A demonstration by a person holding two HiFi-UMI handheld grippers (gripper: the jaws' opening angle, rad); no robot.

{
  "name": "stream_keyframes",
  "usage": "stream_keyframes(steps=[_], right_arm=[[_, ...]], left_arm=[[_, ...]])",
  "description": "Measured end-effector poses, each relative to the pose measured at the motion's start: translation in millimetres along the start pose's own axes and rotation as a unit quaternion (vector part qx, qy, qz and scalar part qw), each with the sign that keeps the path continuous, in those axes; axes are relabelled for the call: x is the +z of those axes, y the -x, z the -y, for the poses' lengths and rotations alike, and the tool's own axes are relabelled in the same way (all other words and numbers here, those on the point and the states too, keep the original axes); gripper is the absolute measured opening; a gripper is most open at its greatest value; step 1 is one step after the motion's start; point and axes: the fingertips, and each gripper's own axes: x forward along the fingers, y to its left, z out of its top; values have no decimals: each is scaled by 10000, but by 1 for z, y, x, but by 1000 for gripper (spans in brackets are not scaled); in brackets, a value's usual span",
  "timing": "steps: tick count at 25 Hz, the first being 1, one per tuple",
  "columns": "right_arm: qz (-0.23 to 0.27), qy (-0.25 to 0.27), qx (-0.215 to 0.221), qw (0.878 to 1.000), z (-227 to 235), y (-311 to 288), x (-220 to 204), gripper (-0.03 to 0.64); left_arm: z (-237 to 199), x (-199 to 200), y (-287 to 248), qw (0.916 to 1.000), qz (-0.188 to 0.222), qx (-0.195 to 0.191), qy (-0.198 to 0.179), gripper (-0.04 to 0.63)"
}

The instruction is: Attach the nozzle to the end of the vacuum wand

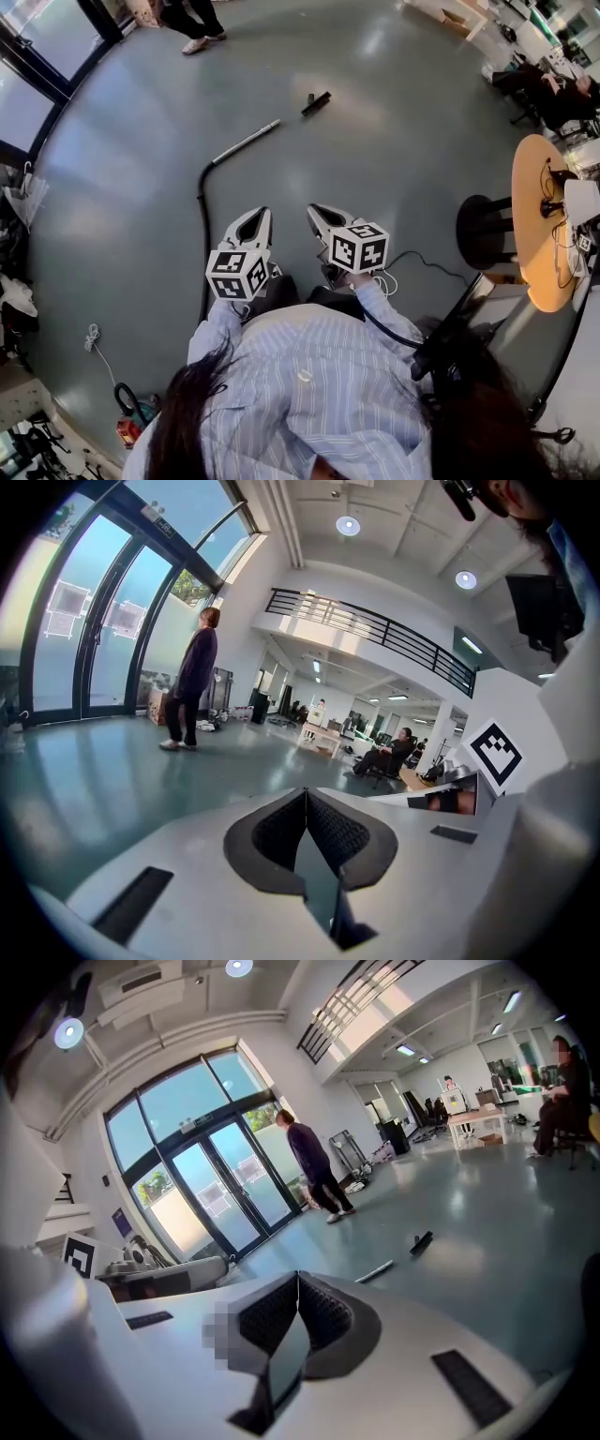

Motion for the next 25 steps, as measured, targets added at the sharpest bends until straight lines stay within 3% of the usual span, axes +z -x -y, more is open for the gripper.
stream_keyframes(steps=[10, 15, 25], right_arm=[[-44, 49, -83, 9999, -33, -53, 4, 8], [-178, -26, -67, 9998, -43, -73, -5, 8], [-262, -180, -124, 9994, -10, -97, 15, 8]], left_arm=[[-62, 8, 16, 10000, -51, 3, -56, 6], [-90, 5, 18, 9997, -42, 83, 246, 6], [-113, 0, -7, 9979, -239, 206, 568, 6]])
